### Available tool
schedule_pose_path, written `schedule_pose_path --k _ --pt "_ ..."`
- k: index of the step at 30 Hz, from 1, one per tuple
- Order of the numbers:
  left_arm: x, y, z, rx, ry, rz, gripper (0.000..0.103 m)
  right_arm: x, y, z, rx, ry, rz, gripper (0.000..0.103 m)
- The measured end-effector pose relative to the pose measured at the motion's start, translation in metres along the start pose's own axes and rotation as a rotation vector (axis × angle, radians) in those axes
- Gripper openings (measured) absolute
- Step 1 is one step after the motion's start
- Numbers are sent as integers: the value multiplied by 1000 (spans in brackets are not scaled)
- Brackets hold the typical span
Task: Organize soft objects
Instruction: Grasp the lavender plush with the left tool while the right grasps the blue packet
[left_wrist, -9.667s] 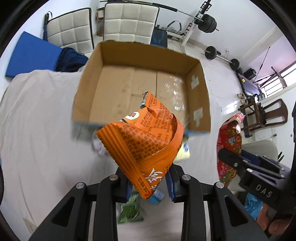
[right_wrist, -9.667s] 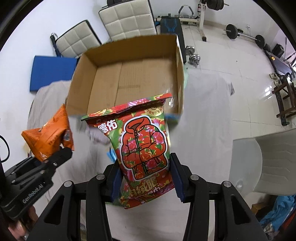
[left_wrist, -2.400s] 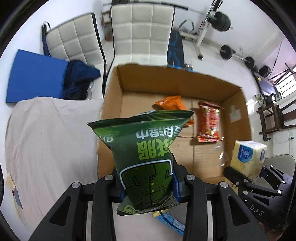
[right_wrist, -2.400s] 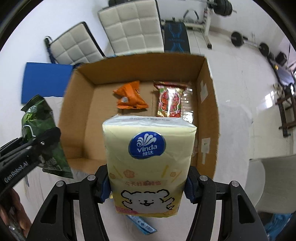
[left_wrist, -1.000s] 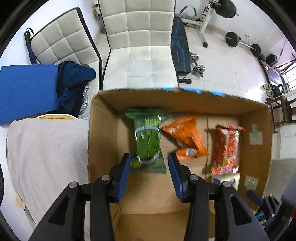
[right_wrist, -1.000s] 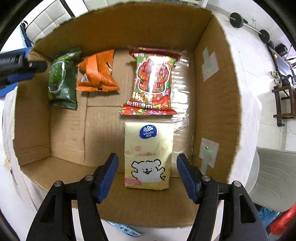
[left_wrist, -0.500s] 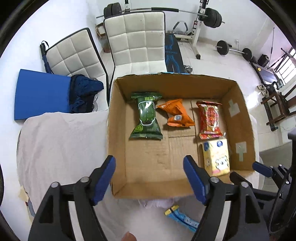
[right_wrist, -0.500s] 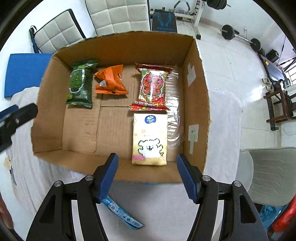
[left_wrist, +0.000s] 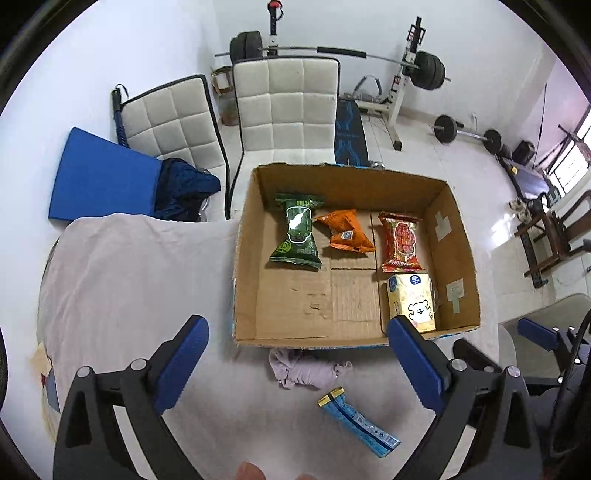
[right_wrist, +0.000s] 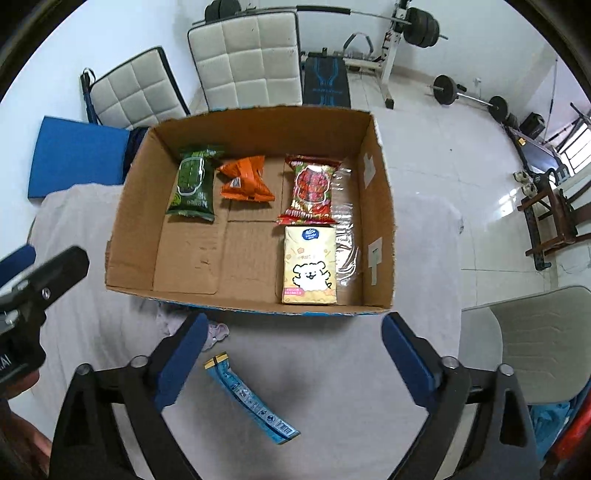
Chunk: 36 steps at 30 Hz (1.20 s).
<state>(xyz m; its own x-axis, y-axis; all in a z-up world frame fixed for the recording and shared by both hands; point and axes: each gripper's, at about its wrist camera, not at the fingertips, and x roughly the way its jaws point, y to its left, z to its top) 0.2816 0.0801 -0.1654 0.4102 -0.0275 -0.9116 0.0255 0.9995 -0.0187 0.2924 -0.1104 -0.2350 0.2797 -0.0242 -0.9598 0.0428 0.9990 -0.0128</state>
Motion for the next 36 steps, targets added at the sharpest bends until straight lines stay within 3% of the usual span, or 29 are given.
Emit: schedule_pose_path --k 10,17,20,24,32,33,36 --pt "-32 1 -17 -36 -65 17 103 -43 -2 -13 9 -88 -12 99" --pt "-29 12 -36 -72 -42 37 103 -44 2 -26 -5 -89 8 103" --pt "-16 21 -59 -89 7 62 103 -12 13 -48 -60 -14 14 103" --pt "22 36 -100 -118 151 105 103 53 37 -91 -160 135 31 103" --pt "72 52 -154 -202 330 107 103 160 65 -149 -229 359 35 102" --pt "74 53 -154 -203 338 110 103 167 66 -153 -229 372 29 100" --pt "87 54 -154 -217 362 101 103 183 67 -164 -240 411 1 80"
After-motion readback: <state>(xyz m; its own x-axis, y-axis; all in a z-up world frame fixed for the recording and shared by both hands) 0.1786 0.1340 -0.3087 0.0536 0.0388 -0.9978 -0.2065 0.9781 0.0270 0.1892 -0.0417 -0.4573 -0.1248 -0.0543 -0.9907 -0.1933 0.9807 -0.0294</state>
